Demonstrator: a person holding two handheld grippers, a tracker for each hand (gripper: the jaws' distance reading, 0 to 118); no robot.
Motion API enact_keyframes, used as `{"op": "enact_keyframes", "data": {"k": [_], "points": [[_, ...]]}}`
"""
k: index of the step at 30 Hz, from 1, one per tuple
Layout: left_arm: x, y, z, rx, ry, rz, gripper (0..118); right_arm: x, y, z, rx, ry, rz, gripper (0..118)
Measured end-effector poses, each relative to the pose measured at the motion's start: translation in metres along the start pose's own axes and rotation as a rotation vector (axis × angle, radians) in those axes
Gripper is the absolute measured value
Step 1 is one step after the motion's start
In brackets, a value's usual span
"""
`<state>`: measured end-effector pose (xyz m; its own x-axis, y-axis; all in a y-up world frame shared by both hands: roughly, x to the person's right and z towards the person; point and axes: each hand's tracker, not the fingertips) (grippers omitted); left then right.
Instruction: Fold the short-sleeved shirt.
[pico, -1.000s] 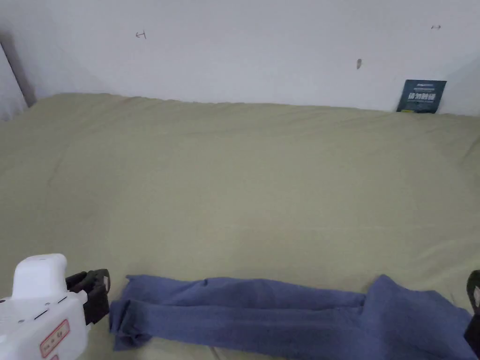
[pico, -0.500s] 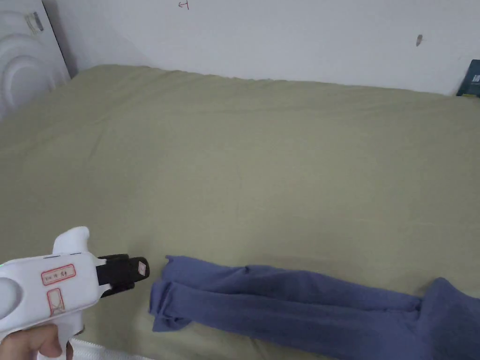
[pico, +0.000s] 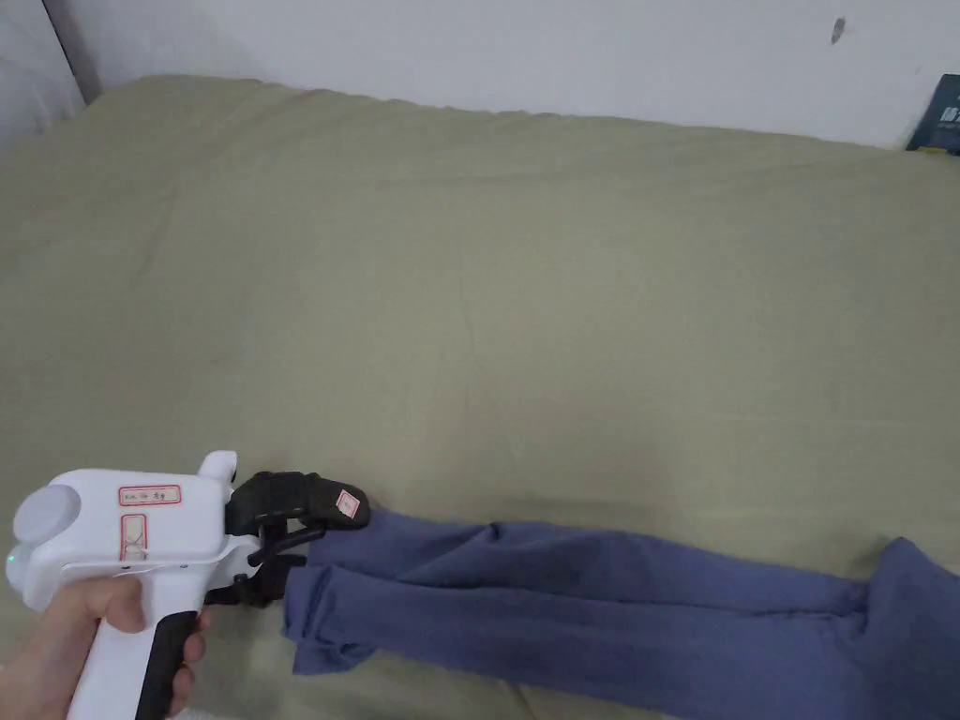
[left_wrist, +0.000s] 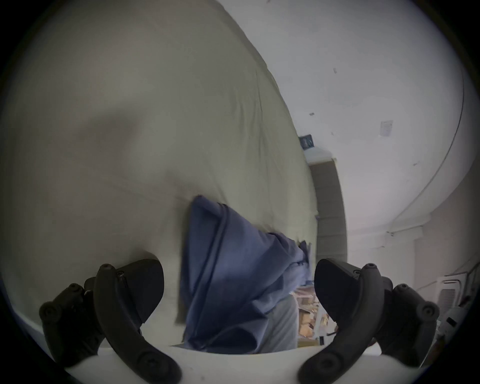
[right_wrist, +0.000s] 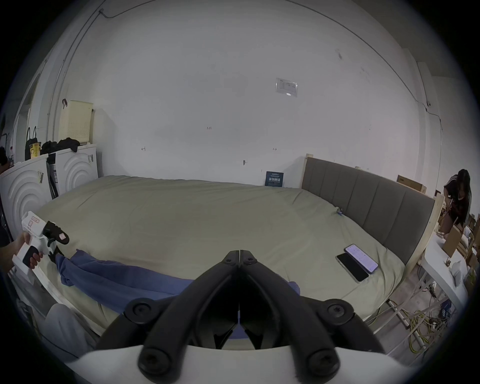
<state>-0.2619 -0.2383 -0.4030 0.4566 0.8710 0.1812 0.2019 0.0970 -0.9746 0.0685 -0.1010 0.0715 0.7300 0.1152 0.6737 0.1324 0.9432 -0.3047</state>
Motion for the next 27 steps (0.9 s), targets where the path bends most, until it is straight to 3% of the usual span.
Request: {"op": "enact_keyframes", "data": {"k": [5,6,7,8,9,10,12,18,24,27], "points": [[0.009,-0.007,-0.020,-0.072,-0.015,-0.036,115,-0.005,-0.003,-0.003,-0.010,0.023,-0.015,0],[0.011,-0.008,-0.020,-0.077,-0.018,-0.027,108,-0.006,-0.003,-0.003,-0.012,0.033,-0.022,0],[0.008,-0.007,-0.016,-0.072,-0.016,-0.032,76,-0.006,-0.003,-0.004,-0.013,0.043,-0.026,0],[0.009,-0.007,-0.018,-0.058,0.016,-0.048,10,-0.006,-0.004,-0.003,-0.014,0.047,-0.027,0],[0.012,-0.012,-0.020,-0.024,0.147,-0.049,1,-0.005,-0.004,-0.002,-0.011,0.050,-0.026,0],[0.010,-0.010,-0.019,-0.031,0.241,-0.092,1,-0.004,-0.004,-0.002,-0.008,0.054,-0.026,0],[0.003,-0.013,-0.010,-0.035,0.143,-0.044,1,-0.001,-0.002,0.000,-0.004,0.061,-0.038,0],[0.027,-0.009,0.022,0.033,0.175,-0.085,1,0.007,0.000,0.003,0.012,0.065,-0.047,0],[0.058,-0.006,0.063,0.191,0.284,-0.117,1,0.014,0.001,0.003,0.021,0.079,-0.043,0],[0.082,-0.014,0.067,0.218,0.417,-0.185,1,0.015,0.002,0.002,0.027,0.087,-0.039,0]]}}
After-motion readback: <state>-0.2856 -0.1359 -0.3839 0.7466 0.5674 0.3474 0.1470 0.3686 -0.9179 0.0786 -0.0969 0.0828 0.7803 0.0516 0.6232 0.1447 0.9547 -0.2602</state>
